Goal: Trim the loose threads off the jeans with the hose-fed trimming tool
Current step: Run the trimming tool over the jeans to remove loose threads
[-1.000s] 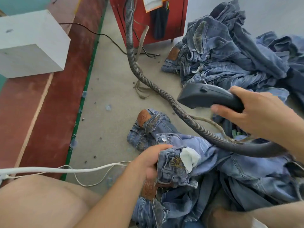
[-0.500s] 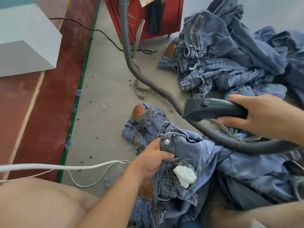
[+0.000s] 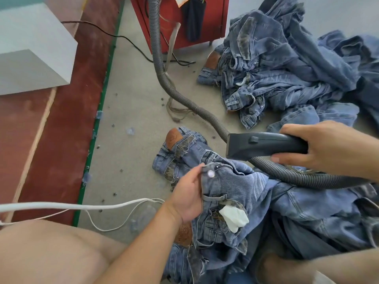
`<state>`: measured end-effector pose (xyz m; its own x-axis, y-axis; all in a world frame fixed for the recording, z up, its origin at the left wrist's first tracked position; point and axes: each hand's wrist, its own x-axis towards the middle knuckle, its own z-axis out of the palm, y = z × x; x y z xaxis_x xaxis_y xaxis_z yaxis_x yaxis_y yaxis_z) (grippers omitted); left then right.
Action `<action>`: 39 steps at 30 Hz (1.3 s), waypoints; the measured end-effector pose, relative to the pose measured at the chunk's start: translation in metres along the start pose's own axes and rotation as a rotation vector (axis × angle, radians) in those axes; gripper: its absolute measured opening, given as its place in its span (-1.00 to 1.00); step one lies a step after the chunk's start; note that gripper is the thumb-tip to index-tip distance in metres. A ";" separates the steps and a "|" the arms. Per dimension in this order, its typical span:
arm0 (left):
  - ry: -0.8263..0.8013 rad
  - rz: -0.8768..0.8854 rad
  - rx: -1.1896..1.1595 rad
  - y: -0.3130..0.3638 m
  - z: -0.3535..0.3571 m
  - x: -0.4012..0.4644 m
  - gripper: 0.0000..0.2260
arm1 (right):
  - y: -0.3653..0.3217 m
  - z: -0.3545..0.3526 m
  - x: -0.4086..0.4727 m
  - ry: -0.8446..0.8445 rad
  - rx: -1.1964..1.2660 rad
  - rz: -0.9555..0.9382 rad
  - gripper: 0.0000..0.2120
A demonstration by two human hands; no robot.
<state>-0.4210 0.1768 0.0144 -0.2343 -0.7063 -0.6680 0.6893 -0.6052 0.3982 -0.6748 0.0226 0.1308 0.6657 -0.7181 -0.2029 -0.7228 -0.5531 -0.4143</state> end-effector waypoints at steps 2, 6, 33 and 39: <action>0.001 0.037 0.150 -0.005 0.004 0.001 -0.58 | 0.001 0.000 0.002 0.024 -0.004 0.020 -0.35; 0.109 0.200 0.315 -0.018 0.022 0.007 -0.87 | 0.004 0.000 0.004 0.062 -0.027 0.048 -0.28; 0.133 0.896 1.952 -0.082 0.008 0.016 -0.53 | -0.025 -0.001 0.025 -0.292 -0.027 0.157 -0.72; 0.211 0.927 1.830 -0.078 0.010 0.015 -0.49 | -0.009 -0.018 0.009 -0.405 0.057 0.161 -0.52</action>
<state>-0.4851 0.2101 -0.0205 -0.1366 -0.9886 0.0641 -0.8360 0.1497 0.5278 -0.6654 0.0135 0.1492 0.5726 -0.5634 -0.5956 -0.8195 -0.4150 -0.3953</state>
